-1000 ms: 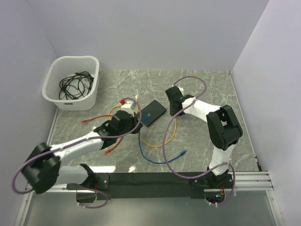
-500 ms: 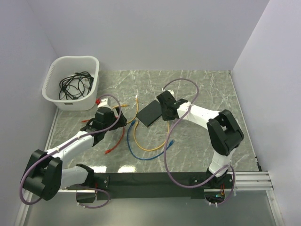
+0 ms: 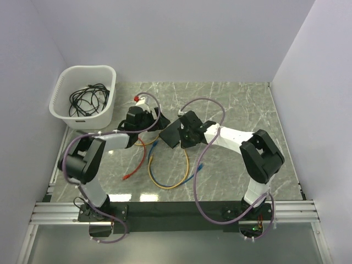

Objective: Insert the plug into the switch port

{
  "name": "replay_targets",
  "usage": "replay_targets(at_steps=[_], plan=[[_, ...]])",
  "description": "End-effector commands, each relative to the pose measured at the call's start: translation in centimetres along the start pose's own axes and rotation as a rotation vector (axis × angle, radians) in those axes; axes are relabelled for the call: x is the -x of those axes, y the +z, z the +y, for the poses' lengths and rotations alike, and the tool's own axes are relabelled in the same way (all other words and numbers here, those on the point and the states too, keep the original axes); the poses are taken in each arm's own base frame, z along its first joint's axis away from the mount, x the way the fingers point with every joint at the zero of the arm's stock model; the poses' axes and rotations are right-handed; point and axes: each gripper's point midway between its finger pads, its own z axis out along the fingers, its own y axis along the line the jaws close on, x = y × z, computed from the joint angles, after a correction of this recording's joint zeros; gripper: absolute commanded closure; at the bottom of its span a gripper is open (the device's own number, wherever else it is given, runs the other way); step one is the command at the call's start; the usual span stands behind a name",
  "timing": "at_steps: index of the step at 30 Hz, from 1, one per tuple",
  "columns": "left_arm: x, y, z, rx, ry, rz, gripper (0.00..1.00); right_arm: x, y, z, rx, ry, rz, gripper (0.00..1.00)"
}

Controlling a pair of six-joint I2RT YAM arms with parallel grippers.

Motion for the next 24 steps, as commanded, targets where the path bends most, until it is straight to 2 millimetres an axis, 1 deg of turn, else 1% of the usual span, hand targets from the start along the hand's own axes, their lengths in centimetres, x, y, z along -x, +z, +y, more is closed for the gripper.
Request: replay_targets(at_steps=[1, 2, 3, 4, 6, 7, 12, 18, 22, 24], plan=[[0.8, 2.0, -2.1, -0.139, 0.044, -0.014, 0.11, -0.9, 0.8, 1.0, 0.044, -0.038, 0.022, 1.00], [0.9, 2.4, -2.1, -0.147, 0.045, -0.018, 0.12, -1.1, 0.9, 1.0, 0.040, -0.040, 0.029, 1.00], [0.1, 2.9, -1.7, -0.151, 0.041, 0.006, 0.12, -1.5, 1.1, 1.0, 0.035, -0.045, 0.045, 1.00], [-0.1, 3.2, -1.6, -0.156, 0.036, 0.011, 0.12, -1.7, 1.2, 1.4, 0.036, -0.055, 0.051, 1.00], [-0.3, 3.6, -1.5, -0.172, 0.032, 0.020, 0.13, -2.3, 1.5, 1.3, 0.021, -0.061, 0.064, 1.00], [-0.7, 3.9, -1.1, -0.168, 0.029, 0.029, 0.13, -2.5, 1.5, 1.2, 0.017, -0.061, 0.071, 1.00], [-1.3, 4.3, -0.5, -0.179, 0.028, 0.045, 0.14, -3.0, 2.1, 1.4, 0.012, -0.072, 0.089, 1.00], [-2.3, 4.5, 0.2, -0.181, 0.034, 0.077, 0.16, -2.8, 2.9, 1.3, -0.005, -0.073, 0.099, 1.00], [-3.1, 4.5, 0.4, -0.191, 0.039, 0.097, 0.17, -2.5, 3.0, 1.2, -0.019, -0.073, 0.090, 1.00], [-3.6, 4.6, 0.5, -0.197, 0.032, 0.105, 0.18, -2.0, 2.8, 1.2, -0.024, -0.066, 0.076, 1.00]])
